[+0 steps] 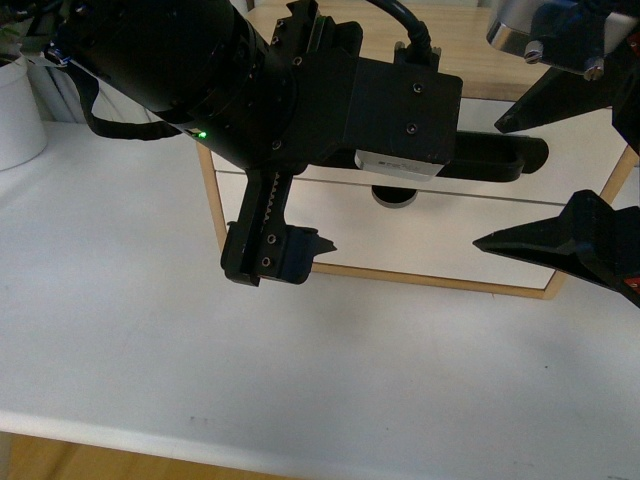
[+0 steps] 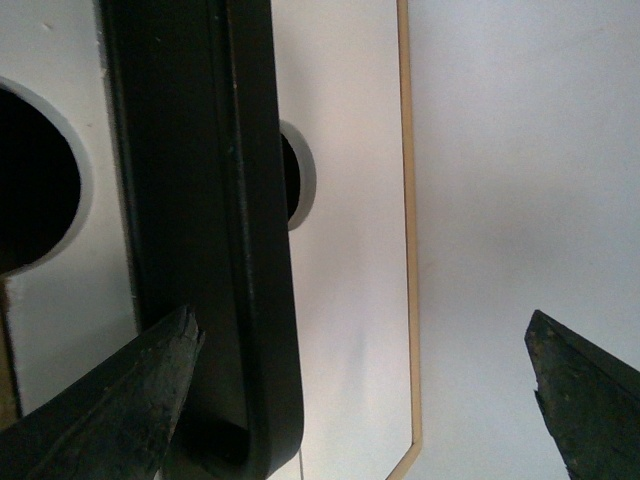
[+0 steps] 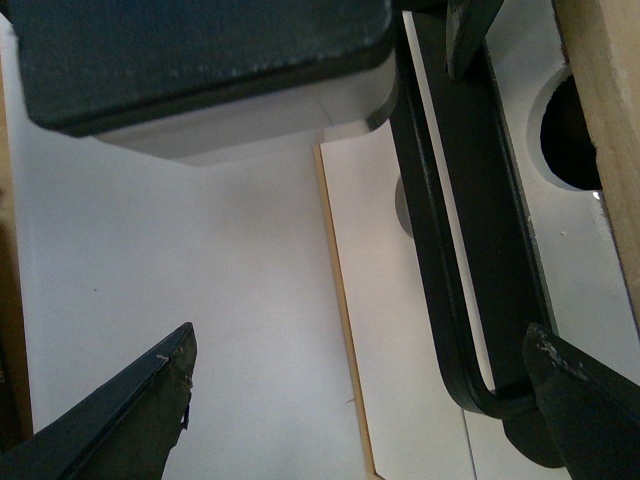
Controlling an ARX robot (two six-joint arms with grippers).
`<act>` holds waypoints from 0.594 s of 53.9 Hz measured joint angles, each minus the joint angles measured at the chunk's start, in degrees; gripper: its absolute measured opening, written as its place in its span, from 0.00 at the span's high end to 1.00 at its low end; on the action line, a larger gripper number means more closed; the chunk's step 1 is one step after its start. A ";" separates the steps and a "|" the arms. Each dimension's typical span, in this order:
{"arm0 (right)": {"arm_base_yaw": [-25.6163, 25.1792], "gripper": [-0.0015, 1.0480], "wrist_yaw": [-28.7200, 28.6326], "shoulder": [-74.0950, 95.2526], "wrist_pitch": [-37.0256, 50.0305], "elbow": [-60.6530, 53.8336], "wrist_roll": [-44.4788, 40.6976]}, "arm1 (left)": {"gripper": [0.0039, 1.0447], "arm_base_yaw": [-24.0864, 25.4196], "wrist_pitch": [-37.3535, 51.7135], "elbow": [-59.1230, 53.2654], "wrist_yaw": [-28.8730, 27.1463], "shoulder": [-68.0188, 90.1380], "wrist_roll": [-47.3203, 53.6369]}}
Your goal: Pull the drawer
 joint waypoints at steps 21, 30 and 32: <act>1.03 0.09 0.83 3.63 1.62 0.94 -0.22 | 0.05 0.46 -2.05 0.24 -0.85 0.81 1.20; 1.14 0.09 1.27 5.27 3.34 1.42 -0.31 | 0.05 0.59 -2.05 0.24 -0.83 0.87 1.38; 1.14 0.09 1.27 5.62 3.69 1.51 -0.28 | 0.05 0.61 -2.05 0.24 -0.83 0.90 1.40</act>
